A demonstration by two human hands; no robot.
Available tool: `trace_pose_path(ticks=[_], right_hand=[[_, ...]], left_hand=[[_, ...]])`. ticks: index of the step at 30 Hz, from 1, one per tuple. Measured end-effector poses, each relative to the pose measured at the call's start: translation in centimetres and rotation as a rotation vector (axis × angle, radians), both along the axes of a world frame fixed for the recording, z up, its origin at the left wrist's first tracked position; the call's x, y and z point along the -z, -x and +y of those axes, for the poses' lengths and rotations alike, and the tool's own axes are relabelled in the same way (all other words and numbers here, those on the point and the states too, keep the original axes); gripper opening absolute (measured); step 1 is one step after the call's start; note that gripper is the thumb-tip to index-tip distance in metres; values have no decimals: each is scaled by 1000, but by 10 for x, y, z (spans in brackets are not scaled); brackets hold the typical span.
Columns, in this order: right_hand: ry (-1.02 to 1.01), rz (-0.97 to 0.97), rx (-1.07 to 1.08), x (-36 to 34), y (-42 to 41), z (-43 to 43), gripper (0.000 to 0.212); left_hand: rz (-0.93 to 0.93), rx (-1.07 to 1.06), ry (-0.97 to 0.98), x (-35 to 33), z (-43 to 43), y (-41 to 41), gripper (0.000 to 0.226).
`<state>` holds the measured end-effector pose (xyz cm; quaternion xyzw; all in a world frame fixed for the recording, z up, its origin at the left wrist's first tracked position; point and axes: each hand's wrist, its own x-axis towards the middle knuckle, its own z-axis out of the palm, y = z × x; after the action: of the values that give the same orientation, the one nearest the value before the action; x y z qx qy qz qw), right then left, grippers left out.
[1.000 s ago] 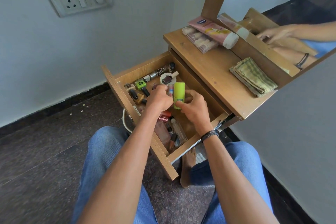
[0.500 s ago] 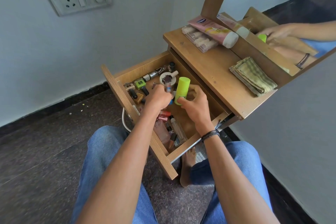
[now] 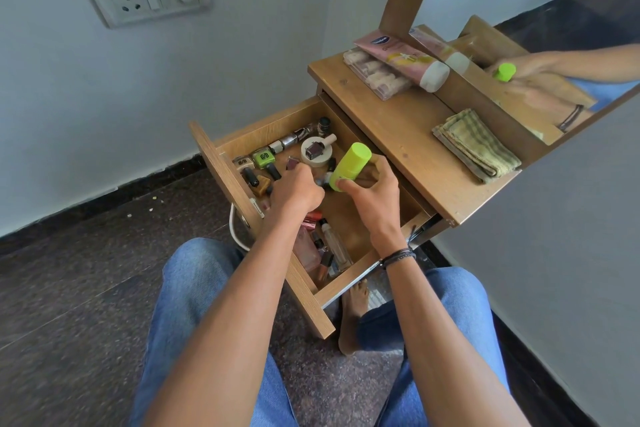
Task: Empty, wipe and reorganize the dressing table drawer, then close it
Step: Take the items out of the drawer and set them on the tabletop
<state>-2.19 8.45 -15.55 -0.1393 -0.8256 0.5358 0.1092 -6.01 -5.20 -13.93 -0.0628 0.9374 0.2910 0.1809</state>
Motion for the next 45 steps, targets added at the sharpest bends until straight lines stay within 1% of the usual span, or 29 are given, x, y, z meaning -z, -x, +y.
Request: trace_pose_path(ticks=[5,10,15,19,22,26,29,36,40,45], right_hand=[[-36,38,46,-5,-3,-1,52],[-171,138,38,-26,-1,-2,45],[-266,259,85,-60,18,17,43],[-275,223,205,-73,46,36,52],[-308,164,232,-75,63,47,52],[-302,140,240,-75,80,56,49],[-260,157,264,-73,89,59,44],[-158,177,344,-64,91,67,41],[-147,180,354,-63,94,70,28],[-147,172,353,-62,95,71,21]], left_hand=[[28,27,76,2,2,-4,36],[49,38,98,8,0,2,33],[19,68,84,15,2,4,44],[27,61,100,17,3,3,43],[47,58,113,18,5,2,39],[72,76,129,19,6,3,34],[80,90,147,19,5,4,32],[69,102,162,18,5,3,38],[40,101,132,16,6,4,45],[-3,75,51,14,6,6,65]])
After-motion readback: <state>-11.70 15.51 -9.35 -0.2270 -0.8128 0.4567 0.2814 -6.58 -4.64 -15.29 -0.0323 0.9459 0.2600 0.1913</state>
